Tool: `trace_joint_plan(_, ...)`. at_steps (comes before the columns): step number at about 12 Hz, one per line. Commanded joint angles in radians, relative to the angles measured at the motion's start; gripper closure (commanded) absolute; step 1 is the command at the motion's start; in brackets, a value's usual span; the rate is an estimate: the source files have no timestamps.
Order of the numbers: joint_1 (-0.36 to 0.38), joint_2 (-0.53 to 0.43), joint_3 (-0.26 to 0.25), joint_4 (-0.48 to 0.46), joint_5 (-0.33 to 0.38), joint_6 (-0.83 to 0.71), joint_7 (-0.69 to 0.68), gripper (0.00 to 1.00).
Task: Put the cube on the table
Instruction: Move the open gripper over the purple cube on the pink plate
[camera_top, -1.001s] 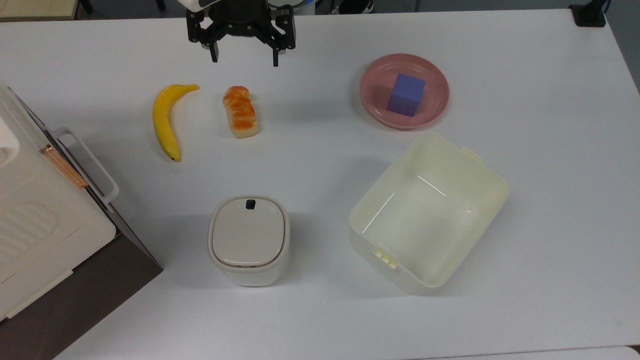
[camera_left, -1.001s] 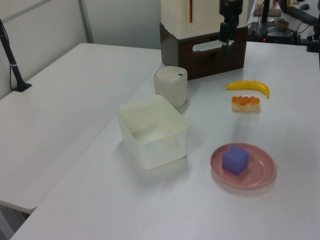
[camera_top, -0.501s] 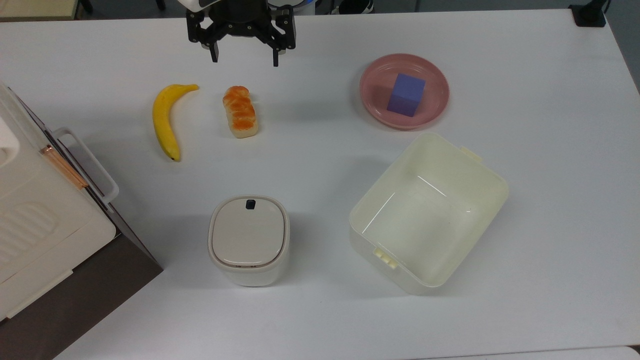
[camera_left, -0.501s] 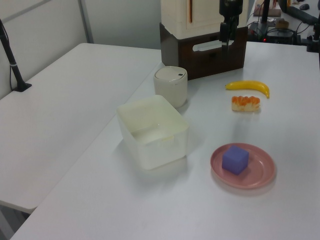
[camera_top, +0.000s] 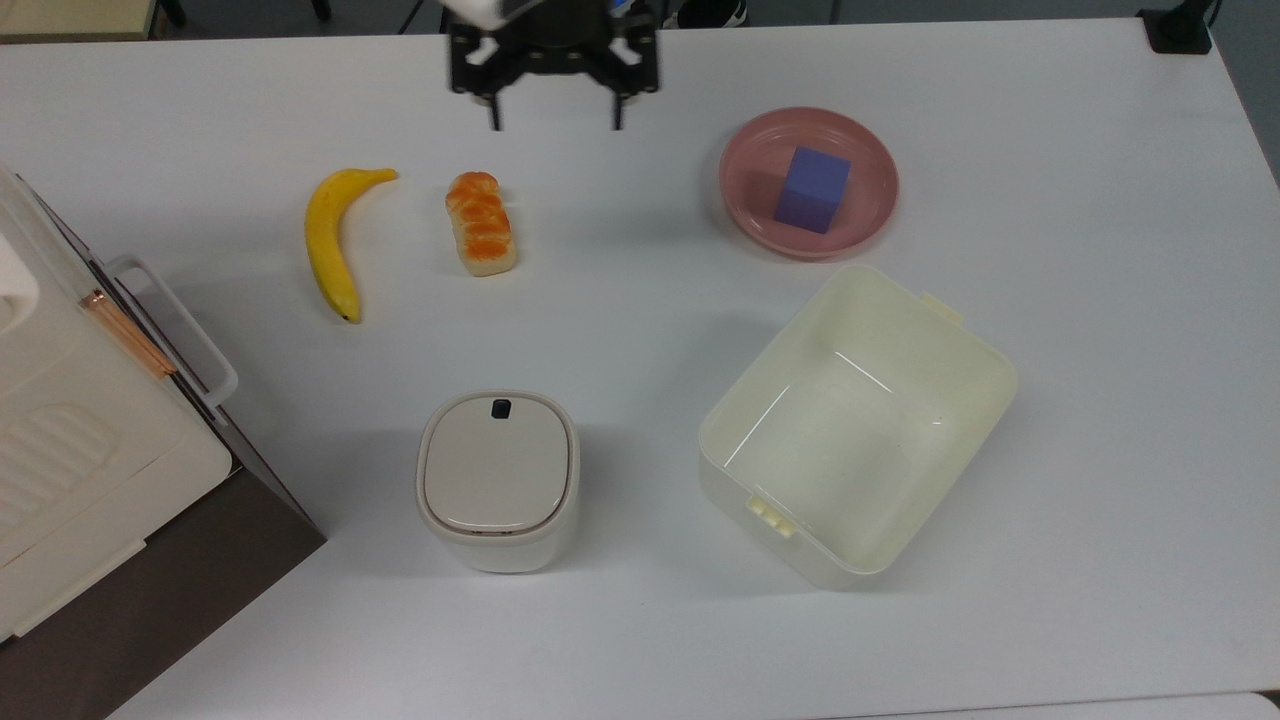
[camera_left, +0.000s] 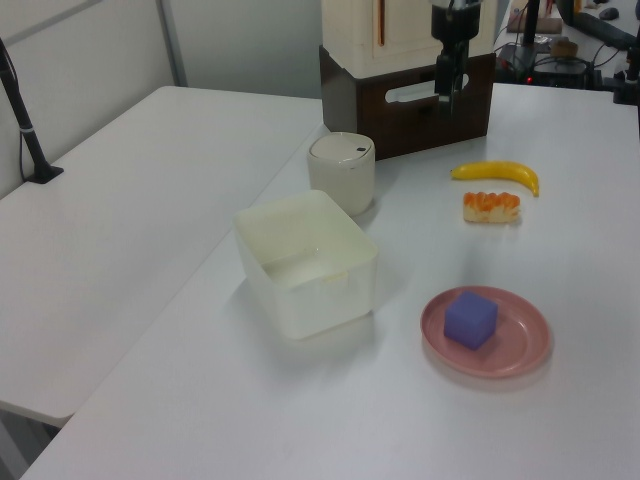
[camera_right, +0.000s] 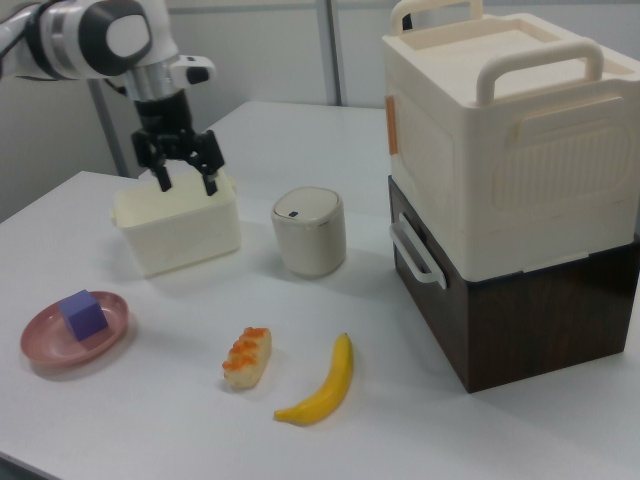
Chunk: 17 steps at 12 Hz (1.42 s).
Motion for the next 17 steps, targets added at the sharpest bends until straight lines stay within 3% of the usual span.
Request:
trace_joint_plan(1,0.131,-0.011,-0.008,-0.028,0.002,-0.01,-0.029,0.0)
trace_joint_plan(5,0.269,-0.011,-0.002,-0.066,0.008,-0.01,-0.055,0.0)
trace_joint_plan(7,0.329,-0.012,0.024,-0.134,0.006,-0.009,-0.09,0.0)
trace_joint_plan(10,0.334,0.001,0.099,-0.221,0.006,0.013,-0.207,0.0)
trace_joint_plan(12,0.336,0.038,0.135,-0.26,-0.009,0.059,-0.215,0.0)
trace_joint_plan(17,0.357,0.155,0.138,-0.271,-0.078,0.169,-0.215,0.0)
